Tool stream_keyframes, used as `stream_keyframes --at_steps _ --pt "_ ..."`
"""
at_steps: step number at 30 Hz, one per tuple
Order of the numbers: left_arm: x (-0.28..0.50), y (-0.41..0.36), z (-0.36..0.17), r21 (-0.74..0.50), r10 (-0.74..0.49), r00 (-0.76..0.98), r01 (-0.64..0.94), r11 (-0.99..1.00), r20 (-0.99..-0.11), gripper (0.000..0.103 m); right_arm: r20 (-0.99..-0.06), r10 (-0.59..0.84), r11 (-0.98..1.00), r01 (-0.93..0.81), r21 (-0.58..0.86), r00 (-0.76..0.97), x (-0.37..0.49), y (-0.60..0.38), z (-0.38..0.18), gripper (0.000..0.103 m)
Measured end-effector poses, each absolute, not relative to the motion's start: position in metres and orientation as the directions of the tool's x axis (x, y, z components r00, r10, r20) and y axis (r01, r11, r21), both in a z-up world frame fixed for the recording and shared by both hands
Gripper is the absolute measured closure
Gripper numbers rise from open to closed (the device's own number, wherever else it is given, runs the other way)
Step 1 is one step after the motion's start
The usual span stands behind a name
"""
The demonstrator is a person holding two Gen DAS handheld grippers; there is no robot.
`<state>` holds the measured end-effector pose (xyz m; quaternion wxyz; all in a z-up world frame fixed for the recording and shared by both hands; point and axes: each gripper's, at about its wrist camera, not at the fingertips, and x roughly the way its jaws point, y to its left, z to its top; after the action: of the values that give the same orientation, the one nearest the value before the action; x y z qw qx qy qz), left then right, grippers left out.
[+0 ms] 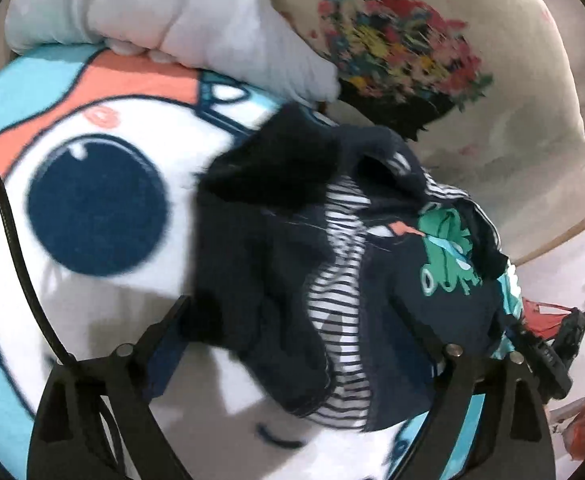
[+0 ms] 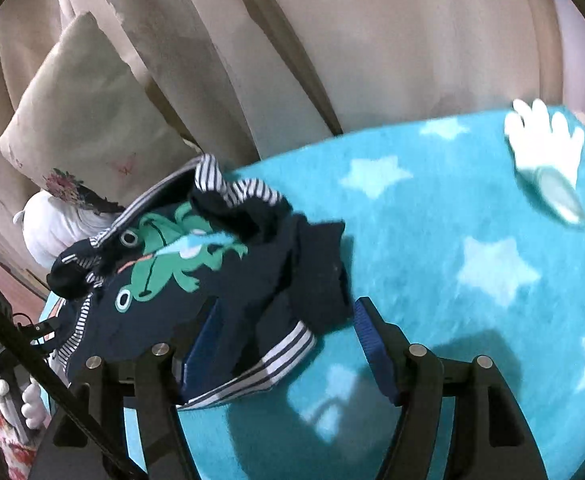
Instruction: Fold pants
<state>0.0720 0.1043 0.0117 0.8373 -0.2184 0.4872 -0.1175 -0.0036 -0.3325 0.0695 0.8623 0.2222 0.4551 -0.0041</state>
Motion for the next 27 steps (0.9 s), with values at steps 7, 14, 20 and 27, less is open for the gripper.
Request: stream_keyframes --at_steps 7,14,20,27 --pt "0.076 0.075 0.011 -0.419 -0.361 0.476 -0.017 0.908 -0.802 0.086 -0.784 0.237 0.897 0.180 0.403 0.574 0.017 -0.309 0.050 0.090" --pt "0.043 0.099 0.049 -0.406 -0.344 0.520 -0.006 0.914 -0.782 0.089 -0.731 0.318 0.861 0.139 0.489 0.603 -0.006 -0.302 0.080 0.091" --pt "0.007 0.111 0.059 -0.385 -0.323 0.535 -0.005 0.923 -0.781 0.088 -0.698 0.367 0.849 0.086 0.522 0.616 -0.051 -0.292 0.104 0.091" --pt "-0.009 0.125 0.018 -0.413 -0.339 0.490 -0.048 0.910 -0.803 0.073 -0.784 0.276 0.891 0.157 0.425 0.557 -0.072 -0.302 0.084 0.068"
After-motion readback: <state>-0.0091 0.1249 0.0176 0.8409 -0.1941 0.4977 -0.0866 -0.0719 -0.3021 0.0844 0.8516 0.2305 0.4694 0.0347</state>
